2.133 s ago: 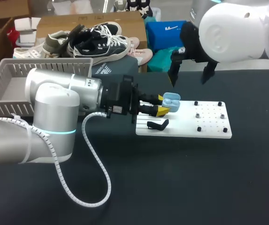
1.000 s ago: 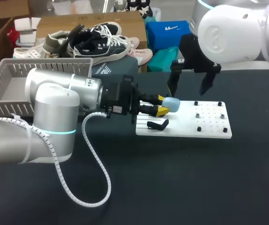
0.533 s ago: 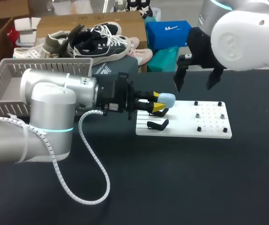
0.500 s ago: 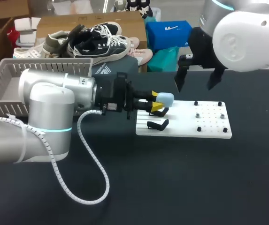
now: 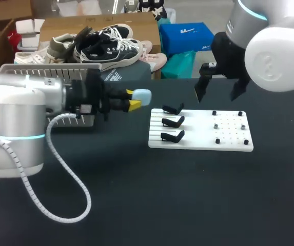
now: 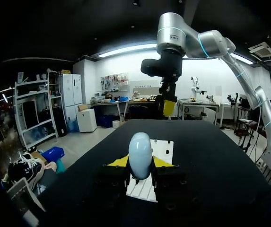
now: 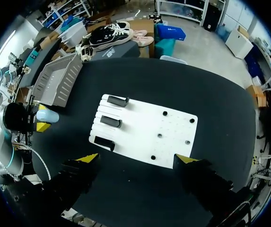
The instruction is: Pick up each earbud case from the left stands, insert the matching earbuds, close the lid, and place the case in the box.
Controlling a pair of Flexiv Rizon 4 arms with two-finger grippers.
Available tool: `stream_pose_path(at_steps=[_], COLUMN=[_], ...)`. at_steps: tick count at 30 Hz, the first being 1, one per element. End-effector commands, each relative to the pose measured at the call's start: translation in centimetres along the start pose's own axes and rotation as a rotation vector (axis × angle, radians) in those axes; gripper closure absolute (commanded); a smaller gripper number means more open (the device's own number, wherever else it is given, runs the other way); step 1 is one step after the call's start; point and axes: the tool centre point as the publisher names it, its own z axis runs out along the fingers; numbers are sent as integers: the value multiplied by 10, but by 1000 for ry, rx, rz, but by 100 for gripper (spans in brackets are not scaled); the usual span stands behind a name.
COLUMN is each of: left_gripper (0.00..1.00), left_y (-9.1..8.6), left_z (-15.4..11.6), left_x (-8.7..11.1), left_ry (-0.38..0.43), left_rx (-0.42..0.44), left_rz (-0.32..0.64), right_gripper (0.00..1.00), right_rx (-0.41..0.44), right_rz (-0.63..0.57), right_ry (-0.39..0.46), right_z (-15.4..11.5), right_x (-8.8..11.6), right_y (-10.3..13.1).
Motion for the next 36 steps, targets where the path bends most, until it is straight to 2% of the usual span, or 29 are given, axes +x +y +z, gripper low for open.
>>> stream_pose_path(at_steps=[1,5,9,12,14,16,22,30,36], left_gripper=[100,100,100,100,100,100,100,100,100], left_y=[11,34,51,62,66,70,88,129,154], left_z=[-51,-71,-93,-111,-122,-130,-147,-159,-159], left_x=[1,7,15,24,26,27,41,53,64], left_ry=[38,96,118,124,72,84,91,187,271], left_rx=[-272,-384,-498,-577,-610,-649,-720,-786,-778], left_rz=[-39,-55,-102,-155,-211,-228,-328,-385,-428], right_gripper=[0,0,0,0,0,0,0,0,0], right_rx=[3,3,3,3,3,3,3,3,3], right_rz=[3,3,3,3,3,3,3,3,3], right_ry=[-13,-13,-13,-13,-13,-13,-13,-13,-13], right_z=[-1,-1,-1,-1,-1,-1,-1,-1,-1], right_x=[4,4,4,4,4,4,4,4,4], right_y=[0,0,0,0,0,0,0,0,0])
